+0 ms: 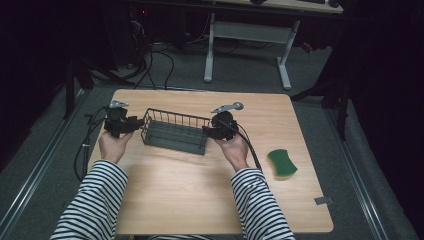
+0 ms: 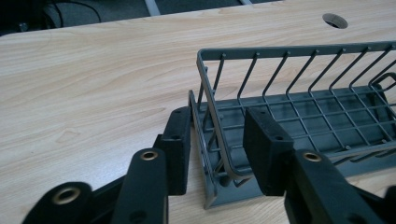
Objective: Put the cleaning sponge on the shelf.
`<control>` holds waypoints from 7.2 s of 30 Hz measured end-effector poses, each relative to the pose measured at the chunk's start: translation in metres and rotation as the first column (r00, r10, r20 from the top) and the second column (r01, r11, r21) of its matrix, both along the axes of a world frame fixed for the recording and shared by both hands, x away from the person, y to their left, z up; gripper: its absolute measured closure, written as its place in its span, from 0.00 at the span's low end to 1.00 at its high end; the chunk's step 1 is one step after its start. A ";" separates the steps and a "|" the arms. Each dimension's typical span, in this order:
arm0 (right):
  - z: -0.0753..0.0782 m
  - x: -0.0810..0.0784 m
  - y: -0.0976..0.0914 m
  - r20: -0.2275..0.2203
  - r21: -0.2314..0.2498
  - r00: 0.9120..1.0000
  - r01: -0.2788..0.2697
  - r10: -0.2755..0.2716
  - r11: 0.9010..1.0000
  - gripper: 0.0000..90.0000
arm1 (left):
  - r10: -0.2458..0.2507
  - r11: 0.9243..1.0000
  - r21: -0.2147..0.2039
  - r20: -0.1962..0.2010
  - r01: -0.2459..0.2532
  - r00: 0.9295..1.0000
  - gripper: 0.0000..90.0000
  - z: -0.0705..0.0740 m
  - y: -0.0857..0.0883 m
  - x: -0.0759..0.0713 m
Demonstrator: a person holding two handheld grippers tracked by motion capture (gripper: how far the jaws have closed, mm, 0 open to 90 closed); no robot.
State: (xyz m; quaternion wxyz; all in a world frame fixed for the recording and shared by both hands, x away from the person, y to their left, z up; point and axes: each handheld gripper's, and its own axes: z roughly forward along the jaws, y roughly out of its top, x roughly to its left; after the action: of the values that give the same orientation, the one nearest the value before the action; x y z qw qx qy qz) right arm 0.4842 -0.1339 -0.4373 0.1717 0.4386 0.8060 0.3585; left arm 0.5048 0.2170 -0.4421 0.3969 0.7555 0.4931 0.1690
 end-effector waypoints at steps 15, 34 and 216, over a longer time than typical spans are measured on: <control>0.000 -0.005 -0.001 -0.030 0.018 0.998 -0.047 0.048 0.999 0.70 | -0.041 0.999 -0.016 -0.042 0.041 0.998 0.91 -0.004 -0.003 0.001; 0.002 -0.044 -0.036 -0.036 0.004 0.997 -0.063 0.063 0.998 0.67 | -0.151 0.988 -0.019 -0.033 0.150 0.988 0.90 -0.003 -0.031 -0.026; 0.052 -0.088 -0.140 -0.123 -0.151 0.985 0.103 -0.122 0.983 0.34 | -0.061 0.989 0.133 0.007 0.060 0.998 0.28 -0.094 -0.028 -0.107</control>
State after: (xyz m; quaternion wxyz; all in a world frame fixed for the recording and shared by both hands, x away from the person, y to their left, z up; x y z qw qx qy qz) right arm 0.3958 -0.2742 -0.3851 0.1695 0.4928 0.8132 0.2593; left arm 0.3979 0.1892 -0.5366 0.3534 0.7939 0.4554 0.1933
